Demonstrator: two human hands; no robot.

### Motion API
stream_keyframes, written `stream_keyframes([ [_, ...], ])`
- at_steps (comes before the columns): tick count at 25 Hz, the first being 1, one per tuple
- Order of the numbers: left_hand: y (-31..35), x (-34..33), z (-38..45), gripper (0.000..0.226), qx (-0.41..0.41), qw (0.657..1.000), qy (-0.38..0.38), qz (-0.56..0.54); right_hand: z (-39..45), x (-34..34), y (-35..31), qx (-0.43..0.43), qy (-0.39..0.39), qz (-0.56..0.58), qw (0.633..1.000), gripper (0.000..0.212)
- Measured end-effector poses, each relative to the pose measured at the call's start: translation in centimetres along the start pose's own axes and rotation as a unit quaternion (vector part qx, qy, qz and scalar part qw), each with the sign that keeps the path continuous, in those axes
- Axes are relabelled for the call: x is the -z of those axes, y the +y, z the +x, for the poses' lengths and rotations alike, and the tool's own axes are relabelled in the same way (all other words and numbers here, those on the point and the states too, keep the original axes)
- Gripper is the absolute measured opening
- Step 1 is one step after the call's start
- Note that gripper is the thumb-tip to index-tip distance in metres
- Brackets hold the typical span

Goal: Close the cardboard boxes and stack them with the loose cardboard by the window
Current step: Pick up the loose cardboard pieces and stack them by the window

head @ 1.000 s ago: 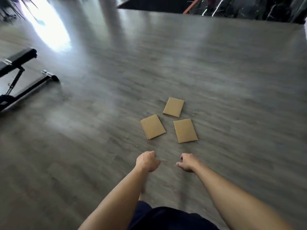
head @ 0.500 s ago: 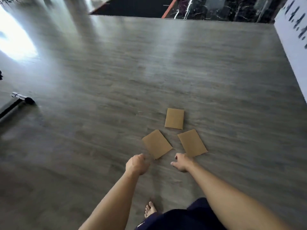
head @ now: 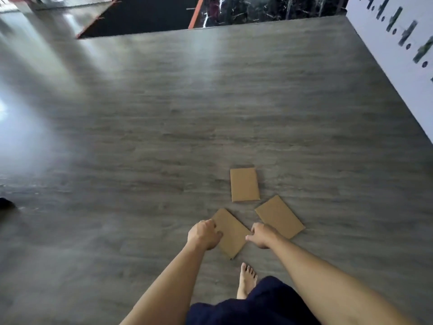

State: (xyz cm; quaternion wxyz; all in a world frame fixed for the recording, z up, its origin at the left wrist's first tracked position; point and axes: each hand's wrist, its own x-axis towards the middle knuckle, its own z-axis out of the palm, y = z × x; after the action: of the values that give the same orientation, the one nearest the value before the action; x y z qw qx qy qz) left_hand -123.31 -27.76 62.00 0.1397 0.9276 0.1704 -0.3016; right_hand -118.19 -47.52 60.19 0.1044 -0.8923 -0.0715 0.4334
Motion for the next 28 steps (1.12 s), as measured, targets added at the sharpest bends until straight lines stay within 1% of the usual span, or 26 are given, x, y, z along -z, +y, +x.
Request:
stream_keyframes([
  [3, -0.2, 3.8, 4.8, 0.049, -0.021, 0.999, 0.015, 0.022, 3.1, 3.3, -2.4, -0.001, 0.016, 0.03, 0.999, 0.048],
  [7, -0.7, 6.1, 9.7, 0.052, -0.064, 0.995, -0.025, 0.073, 5.9, 4.9, -4.7, -0.024, 0.033, 0.074, 0.996, 0.049],
  [10, -1.0, 7.9, 13.4, 0.051, -0.117, 0.985, -0.055, 0.113, 7.9, 4.4, -5.6, -0.079, 0.042, 0.123, 0.988, 0.047],
  [11, -1.3, 8.7, 14.9, 0.05, -0.14, 0.98, -0.065, 0.126, 8.6, 4.0, -6.0, -0.102, 0.042, 0.147, 0.983, 0.043],
  [13, -2.0, 10.4, 18.4, 0.047, -0.186, 0.969, -0.08, 0.139, 9.9, 3.1, -7.0, -0.152, 0.059, 0.189, 0.968, 0.025],
  [14, -2.4, 11.3, 20.0, 0.044, -0.21, 0.962, -0.09, 0.149, 10.7, 2.9, -7.9, -0.176, 0.084, 0.223, 0.955, 0.031],
  [15, -2.8, 12.1, 21.5, 0.041, -0.235, 0.953, -0.104, 0.162, 11.1, 2.7, -9.0, -0.192, 0.1, 0.251, 0.944, 0.041],
  [16, -3.1, 12.8, 22.7, 0.039, -0.253, 0.944, -0.115, 0.179, 11.3, 2.7, -10.1, -0.204, 0.11, 0.274, 0.933, 0.046],
  [20, -4.3, 14.2, 25.3, 0.041, -0.25, 0.943, -0.113, 0.187, 11.3, 2.5, -13.1, -0.238, 0.122, 0.308, 0.913, 0.042],
  [22, -4.4, 13.2, 25.7, 0.041, -0.248, 0.943, -0.122, 0.187, 11.5, 1.2, -12.7, -0.255, 0.109, 0.321, 0.906, 0.041],
  [25, -3.6, 10.2, 26.2, 0.04, -0.238, 0.952, -0.125, 0.145, 12.6, -1.1, -10.3, -0.267, 0.093, 0.343, 0.896, 0.03],
  [26, -3.4, 8.6, 26.8, 0.038, -0.226, 0.958, -0.123, 0.124, 13.5, -2.2, -9.2, -0.271, 0.093, 0.349, 0.892, 0.032],
  [28, -3.1, 4.9, 28.7, 0.036, -0.2, 0.967, -0.12, 0.099, 16.2, -5.2, -7.0, -0.285, 0.093, 0.349, 0.888, 0.044],
])
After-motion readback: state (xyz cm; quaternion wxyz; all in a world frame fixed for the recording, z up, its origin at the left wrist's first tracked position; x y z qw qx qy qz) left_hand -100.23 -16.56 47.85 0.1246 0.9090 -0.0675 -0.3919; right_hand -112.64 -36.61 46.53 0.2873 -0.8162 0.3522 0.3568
